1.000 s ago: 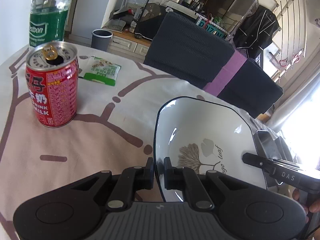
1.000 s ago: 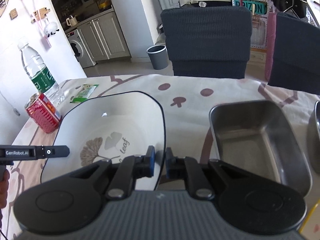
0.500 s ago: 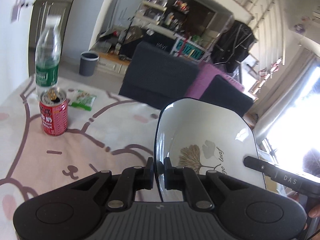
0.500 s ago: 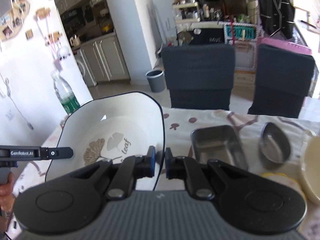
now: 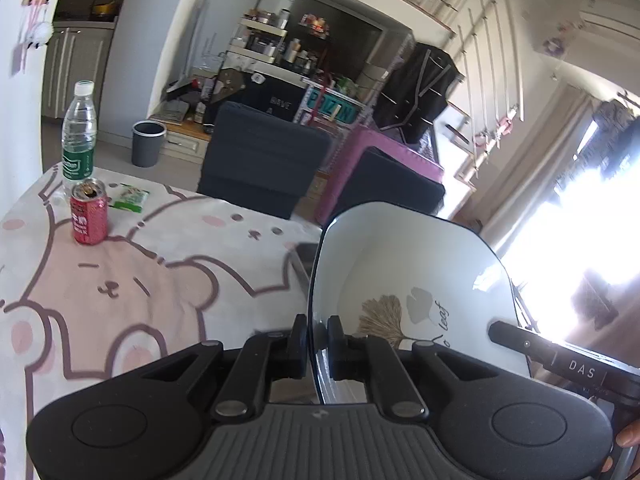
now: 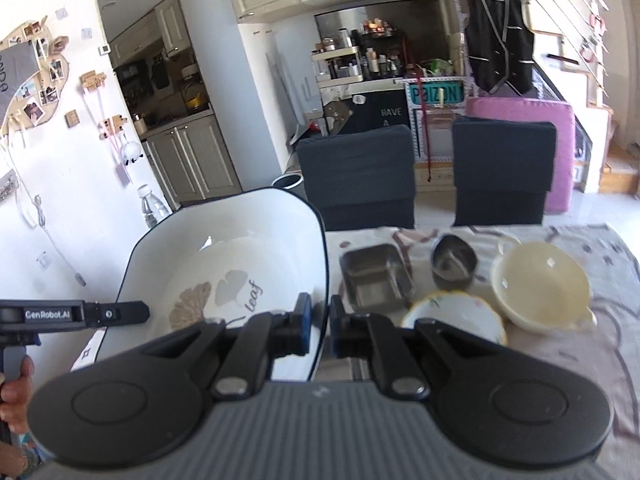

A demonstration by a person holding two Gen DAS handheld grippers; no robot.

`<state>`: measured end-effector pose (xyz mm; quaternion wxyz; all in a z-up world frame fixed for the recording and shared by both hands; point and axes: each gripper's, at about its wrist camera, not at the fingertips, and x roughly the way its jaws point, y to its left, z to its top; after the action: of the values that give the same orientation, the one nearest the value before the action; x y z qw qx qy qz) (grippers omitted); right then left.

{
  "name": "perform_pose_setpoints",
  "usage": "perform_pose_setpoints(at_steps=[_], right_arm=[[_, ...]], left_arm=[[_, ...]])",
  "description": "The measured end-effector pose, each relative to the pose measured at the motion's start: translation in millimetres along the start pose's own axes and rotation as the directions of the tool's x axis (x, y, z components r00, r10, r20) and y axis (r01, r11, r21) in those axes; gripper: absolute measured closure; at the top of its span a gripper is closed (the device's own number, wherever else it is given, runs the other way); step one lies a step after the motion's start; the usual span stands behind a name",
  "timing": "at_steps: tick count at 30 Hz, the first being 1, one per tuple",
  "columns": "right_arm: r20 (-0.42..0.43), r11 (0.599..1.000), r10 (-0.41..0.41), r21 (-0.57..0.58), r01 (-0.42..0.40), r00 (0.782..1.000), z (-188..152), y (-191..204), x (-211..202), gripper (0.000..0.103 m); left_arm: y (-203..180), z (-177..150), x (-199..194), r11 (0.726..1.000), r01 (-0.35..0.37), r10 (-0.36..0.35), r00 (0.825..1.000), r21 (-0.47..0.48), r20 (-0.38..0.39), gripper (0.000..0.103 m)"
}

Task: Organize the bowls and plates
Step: 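Lift the white plate with the right tool and carry it over the table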

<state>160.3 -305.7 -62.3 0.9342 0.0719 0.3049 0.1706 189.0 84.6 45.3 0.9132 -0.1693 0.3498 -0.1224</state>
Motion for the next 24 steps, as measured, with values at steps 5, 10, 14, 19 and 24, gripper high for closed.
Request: perform_pose_setpoints(at_steps=[5, 10, 14, 19, 24], right_arm=[[-0.032, 0.999, -0.012, 0.042, 0.013, 0.999, -28, -21, -21, 0.092], [-0.107, 0.997, -0.038, 0.062, 0.045, 0.994, -58, -38, -12, 0.092], [-0.195, 0.996, -0.044, 0.074, 0.059, 0.980, -82, -51, 9, 0.092], [-0.319, 0.990, -0.036, 0.117, 0.077, 0.947, -103, -58, 38, 0.092], [-0.418, 0.990, -0.040, 0.108, 0.093, 0.908, -122, -57, 61, 0.092]], left_arm=[[-10, -33, 6, 1.000, 0.011, -0.011, 0.999, 0.013, -0.039, 0.094], [6, -65, 36, 0.999, 0.023, -0.027, 0.992, -0.030, -0.122, 0.094], [14, -86, 57, 1.000, -0.012, 0.008, 0.980, -0.018, -0.197, 0.094], [31, -103, 73, 0.999, -0.026, 0.012, 0.958, -0.046, -0.286, 0.094], [48, -118, 87, 0.996, -0.053, 0.021, 0.927, -0.075, -0.373, 0.094]])
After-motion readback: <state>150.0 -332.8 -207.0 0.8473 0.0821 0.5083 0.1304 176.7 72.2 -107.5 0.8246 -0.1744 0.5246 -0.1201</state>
